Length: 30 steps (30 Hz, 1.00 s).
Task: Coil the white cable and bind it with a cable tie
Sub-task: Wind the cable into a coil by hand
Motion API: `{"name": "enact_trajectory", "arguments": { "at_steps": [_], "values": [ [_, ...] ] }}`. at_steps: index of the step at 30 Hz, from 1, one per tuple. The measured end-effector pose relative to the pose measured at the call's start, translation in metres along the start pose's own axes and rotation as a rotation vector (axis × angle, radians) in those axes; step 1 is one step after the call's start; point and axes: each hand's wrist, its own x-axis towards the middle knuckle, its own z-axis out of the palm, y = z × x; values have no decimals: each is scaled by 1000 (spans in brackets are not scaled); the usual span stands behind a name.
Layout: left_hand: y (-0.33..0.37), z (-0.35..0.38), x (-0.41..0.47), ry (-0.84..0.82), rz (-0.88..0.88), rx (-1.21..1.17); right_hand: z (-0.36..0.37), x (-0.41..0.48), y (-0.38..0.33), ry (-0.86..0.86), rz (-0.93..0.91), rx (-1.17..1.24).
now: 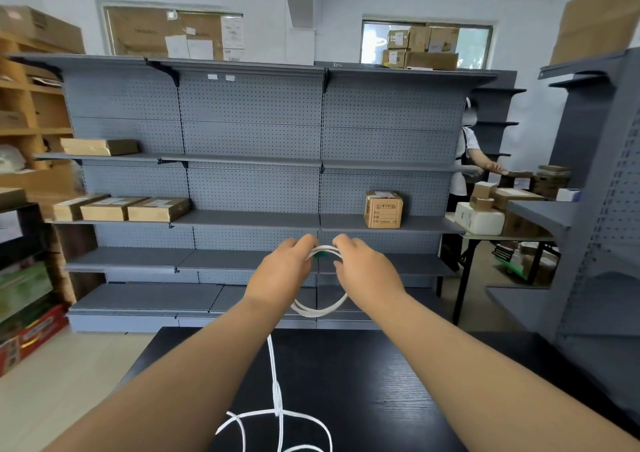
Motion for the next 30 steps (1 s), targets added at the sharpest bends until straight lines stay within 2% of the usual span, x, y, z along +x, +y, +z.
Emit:
{"name": "enact_trajectory", "arguments": {
  "at_steps": [5, 13, 20, 24, 30],
  "values": [
    [3, -6, 0, -38, 64, 76, 3, -1, -1, 13, -46, -65],
    [4, -4, -5, -15, 11, -34, 2, -2, 0, 17, -16, 26],
    [8, -5, -9, -13, 8, -89, 5, -1, 2, 12, 0, 1],
    [6, -3, -10, 9, -23, -136, 2, 3, 5, 28, 72, 108],
    [3, -3, -11, 14, -106, -206, 1, 4, 11, 55, 253, 426]
  ]
}}
